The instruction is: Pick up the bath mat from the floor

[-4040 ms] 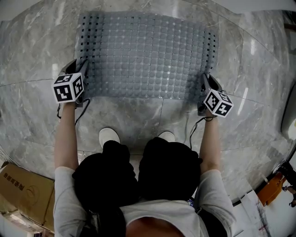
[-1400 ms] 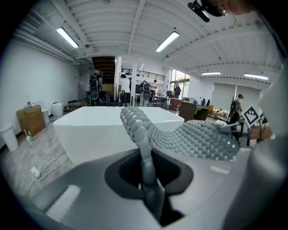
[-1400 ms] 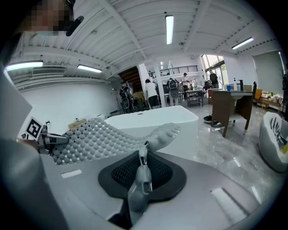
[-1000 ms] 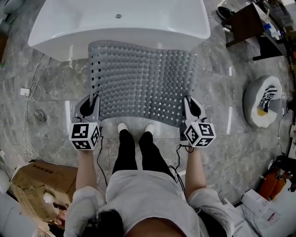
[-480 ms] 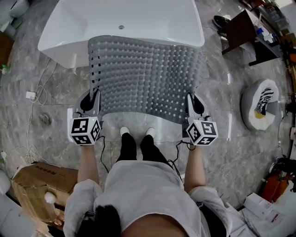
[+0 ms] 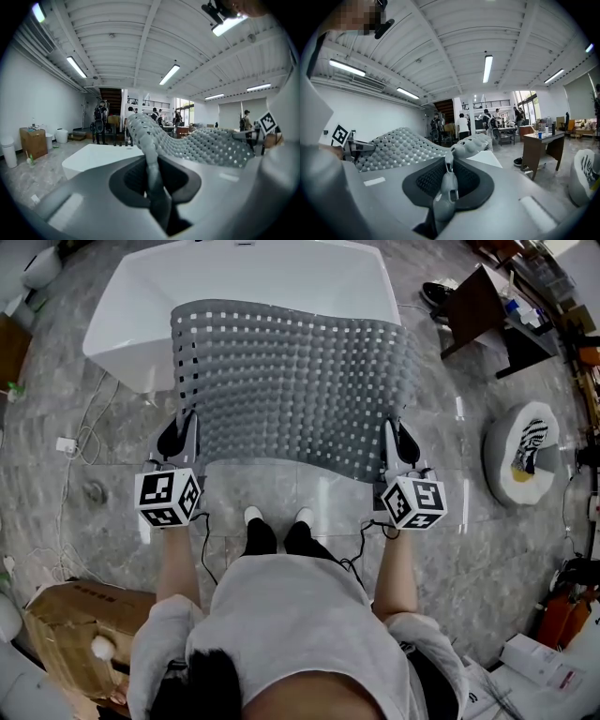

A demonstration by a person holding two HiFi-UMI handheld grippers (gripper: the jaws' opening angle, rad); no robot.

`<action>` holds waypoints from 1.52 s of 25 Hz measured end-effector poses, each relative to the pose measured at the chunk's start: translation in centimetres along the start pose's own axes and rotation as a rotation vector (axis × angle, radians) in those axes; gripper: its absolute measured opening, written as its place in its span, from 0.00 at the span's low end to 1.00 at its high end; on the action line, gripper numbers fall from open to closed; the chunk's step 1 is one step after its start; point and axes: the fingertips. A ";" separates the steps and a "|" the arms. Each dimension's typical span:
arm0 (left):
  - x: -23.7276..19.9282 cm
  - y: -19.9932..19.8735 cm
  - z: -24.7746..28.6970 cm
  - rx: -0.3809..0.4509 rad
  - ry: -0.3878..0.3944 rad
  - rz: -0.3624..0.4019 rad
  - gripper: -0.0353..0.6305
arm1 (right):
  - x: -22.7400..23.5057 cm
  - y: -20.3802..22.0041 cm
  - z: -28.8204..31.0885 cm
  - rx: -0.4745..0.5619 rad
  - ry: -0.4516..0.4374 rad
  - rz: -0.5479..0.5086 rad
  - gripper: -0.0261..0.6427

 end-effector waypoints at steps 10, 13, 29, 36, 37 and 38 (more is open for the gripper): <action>0.3 -4.0 -2.5 0.103 -0.018 0.031 0.12 | 0.3 -3.8 -2.7 0.092 0.020 -0.044 0.11; 0.1 -4.8 -3.0 0.121 -0.030 0.026 0.12 | 0.6 -4.4 -3.2 0.108 0.026 -0.048 0.11; 0.6 -6.9 -4.5 0.192 -0.065 0.025 0.13 | 1.4 -6.5 -4.2 0.166 0.035 -0.060 0.11; 0.4 -6.9 -4.8 0.200 -0.074 0.033 0.13 | 1.0 -6.9 -4.3 0.177 0.027 -0.068 0.11; 0.6 -6.9 -4.8 0.199 -0.074 0.034 0.13 | 1.1 -6.9 -4.3 0.178 0.025 -0.070 0.11; 0.6 -6.8 -4.9 0.198 -0.075 0.036 0.13 | 1.0 -6.9 -4.3 0.179 0.022 -0.070 0.11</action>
Point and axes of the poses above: the fingertips, and each gripper's own axes: z forward along the fingers, x to its right, y out of its underside, and after that the axes turned 13 degrees about -x, right-handed
